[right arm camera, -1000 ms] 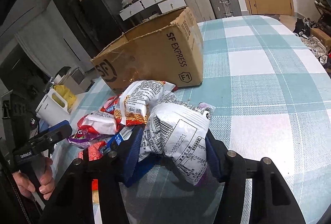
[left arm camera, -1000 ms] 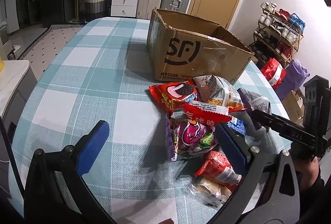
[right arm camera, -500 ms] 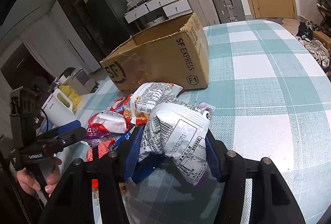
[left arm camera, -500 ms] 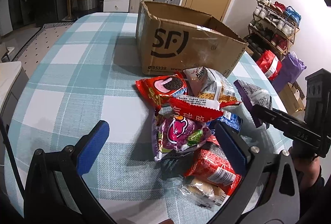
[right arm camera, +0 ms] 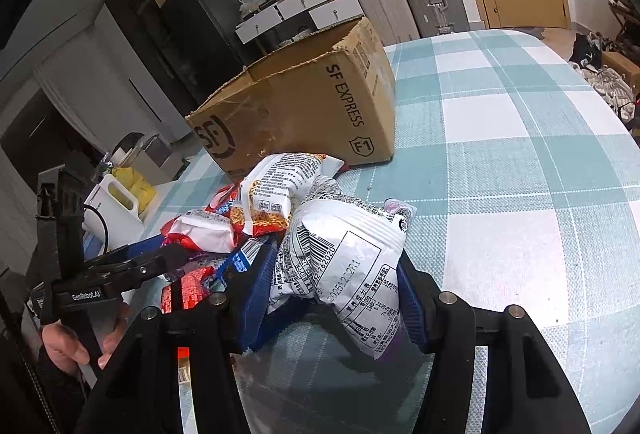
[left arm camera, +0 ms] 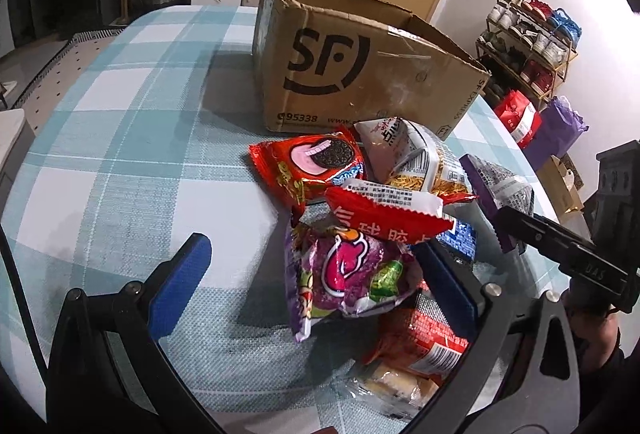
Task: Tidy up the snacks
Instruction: 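Grasp the purple-and-pink snack bag with the left gripper while the right gripper holds its bag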
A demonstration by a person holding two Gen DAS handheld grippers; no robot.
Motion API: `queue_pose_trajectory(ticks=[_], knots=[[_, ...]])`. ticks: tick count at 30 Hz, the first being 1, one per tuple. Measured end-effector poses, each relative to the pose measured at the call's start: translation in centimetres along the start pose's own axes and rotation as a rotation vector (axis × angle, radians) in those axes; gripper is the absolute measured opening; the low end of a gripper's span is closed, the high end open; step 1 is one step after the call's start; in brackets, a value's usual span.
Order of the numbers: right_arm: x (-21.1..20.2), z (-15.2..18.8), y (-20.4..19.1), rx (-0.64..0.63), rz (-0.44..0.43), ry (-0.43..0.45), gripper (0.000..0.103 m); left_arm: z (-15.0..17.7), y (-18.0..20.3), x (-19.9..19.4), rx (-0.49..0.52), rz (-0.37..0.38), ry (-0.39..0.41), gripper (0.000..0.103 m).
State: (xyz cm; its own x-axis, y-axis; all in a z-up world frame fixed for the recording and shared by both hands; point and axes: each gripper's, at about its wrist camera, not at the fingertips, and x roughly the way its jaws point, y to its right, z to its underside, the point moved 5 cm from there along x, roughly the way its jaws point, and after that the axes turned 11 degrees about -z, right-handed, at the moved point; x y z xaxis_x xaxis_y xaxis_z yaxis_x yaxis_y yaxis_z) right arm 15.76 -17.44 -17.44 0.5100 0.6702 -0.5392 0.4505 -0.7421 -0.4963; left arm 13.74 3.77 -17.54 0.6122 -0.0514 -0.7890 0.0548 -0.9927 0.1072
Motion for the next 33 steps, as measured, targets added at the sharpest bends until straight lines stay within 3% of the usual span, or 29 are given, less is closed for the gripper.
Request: queue_pose_trajectory(ticks=[3, 6, 9, 13, 25, 33], knots=[[0.0, 0.0, 0.0, 0.003, 0.001, 0.000, 0.058, 0.0, 0.0, 0.7, -0.004, 0.051, -0.017, 0.101], [0.0, 0.0, 0.0, 0.002, 0.002, -0.002, 0.058, 0.0, 0.0, 1.4, -0.022, 0.117, -0.044, 0.085], [0.0, 0.0, -0.1, 0.000, 0.004, -0.004, 0.058, 0.2, 0.2, 1.8, -0.024, 0.192, -0.055, 0.063], [0.0, 0.0, -0.2, -0.002, 0.007, -0.007, 0.058, 0.0, -0.2, 2.1, -0.034, 0.245, -0.056, 0.050], [-1.0, -0.2, -1.8, -0.036, 0.010, 0.010, 0.058, 0.1, -0.7, 1.0, -0.026, 0.204, -0.031, 0.047], [-1.2, -0.3, -3.2, -0.057, 0.002, 0.014, 0.058, 0.4, -1.0, -1.8, -0.011, 0.215, 0.011, 0.047]])
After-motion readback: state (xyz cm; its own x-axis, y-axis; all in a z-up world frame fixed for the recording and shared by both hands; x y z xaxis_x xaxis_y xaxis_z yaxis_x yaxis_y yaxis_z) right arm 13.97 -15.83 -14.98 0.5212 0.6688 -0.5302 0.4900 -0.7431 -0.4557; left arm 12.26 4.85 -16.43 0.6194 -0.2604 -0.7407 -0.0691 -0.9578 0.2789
